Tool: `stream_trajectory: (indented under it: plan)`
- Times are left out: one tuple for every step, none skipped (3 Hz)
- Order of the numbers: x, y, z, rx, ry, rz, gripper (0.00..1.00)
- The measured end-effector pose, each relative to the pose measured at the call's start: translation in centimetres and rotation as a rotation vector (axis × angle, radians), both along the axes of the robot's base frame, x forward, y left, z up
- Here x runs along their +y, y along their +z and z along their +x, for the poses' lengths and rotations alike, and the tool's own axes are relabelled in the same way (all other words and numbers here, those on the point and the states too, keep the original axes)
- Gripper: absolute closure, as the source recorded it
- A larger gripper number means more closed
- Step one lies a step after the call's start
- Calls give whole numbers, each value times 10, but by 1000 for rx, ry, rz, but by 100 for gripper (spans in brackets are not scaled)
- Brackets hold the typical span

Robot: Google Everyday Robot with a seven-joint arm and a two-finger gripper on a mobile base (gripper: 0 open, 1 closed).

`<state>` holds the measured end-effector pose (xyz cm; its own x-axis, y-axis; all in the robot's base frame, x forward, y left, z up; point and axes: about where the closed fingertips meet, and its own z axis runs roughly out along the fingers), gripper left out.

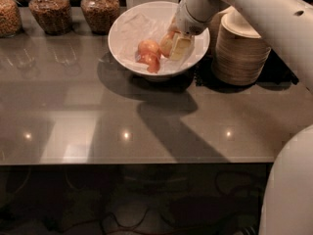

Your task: Pick apple from white bowl

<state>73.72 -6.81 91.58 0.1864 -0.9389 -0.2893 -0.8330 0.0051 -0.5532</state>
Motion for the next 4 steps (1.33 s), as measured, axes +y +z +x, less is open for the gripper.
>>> stream_trajectory:
  plan:
    - [-3, 23, -7, -25, 3, 42, 100]
    - [-10, 30, -9, -30, 7, 152, 100]
    - [-15, 25, -10, -26, 34, 294, 100]
    - [-19, 22, -14, -33, 84, 432, 100]
